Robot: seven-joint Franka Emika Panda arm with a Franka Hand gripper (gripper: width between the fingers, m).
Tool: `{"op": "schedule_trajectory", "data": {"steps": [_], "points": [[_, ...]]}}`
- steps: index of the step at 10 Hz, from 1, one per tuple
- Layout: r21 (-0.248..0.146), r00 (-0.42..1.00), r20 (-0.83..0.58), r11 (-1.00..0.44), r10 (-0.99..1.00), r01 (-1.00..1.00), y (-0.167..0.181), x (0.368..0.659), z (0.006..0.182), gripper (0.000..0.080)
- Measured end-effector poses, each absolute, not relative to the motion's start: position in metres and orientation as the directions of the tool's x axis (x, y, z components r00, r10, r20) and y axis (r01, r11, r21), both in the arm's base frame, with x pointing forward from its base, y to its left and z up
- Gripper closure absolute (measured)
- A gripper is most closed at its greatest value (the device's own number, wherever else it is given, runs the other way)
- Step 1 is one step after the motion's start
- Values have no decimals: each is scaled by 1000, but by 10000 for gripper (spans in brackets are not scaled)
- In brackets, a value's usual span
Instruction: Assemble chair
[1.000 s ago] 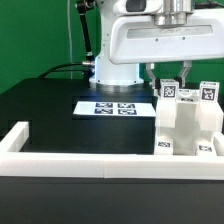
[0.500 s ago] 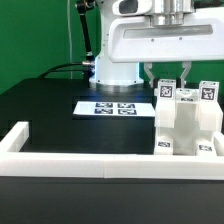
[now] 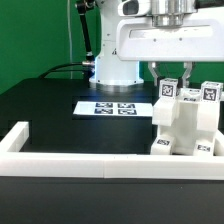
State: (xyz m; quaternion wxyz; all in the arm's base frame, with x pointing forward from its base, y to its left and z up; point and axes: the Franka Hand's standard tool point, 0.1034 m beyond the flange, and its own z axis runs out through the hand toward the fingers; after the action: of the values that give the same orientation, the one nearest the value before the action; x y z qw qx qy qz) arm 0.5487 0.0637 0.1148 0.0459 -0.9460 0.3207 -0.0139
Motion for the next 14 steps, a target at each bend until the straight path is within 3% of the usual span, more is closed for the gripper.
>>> {"op": "schedule_trajectory", "data": {"steps": [3, 5, 6, 7, 11, 14], "points": [[-94, 769, -9, -765, -640, -637, 64, 547, 114, 509], [-95, 769, -7, -765, -639, -637, 63, 548, 115, 217], [-99, 769, -6, -764, -640, -637, 63, 549, 117, 217], [-106, 769, -2, -765, -639, -635, 63, 550, 122, 164], [-131, 771, -9, -763, -637, -633, 58, 553, 150, 151], [-130, 771, -9, -763, -637, -633, 59, 553, 149, 151]]}}
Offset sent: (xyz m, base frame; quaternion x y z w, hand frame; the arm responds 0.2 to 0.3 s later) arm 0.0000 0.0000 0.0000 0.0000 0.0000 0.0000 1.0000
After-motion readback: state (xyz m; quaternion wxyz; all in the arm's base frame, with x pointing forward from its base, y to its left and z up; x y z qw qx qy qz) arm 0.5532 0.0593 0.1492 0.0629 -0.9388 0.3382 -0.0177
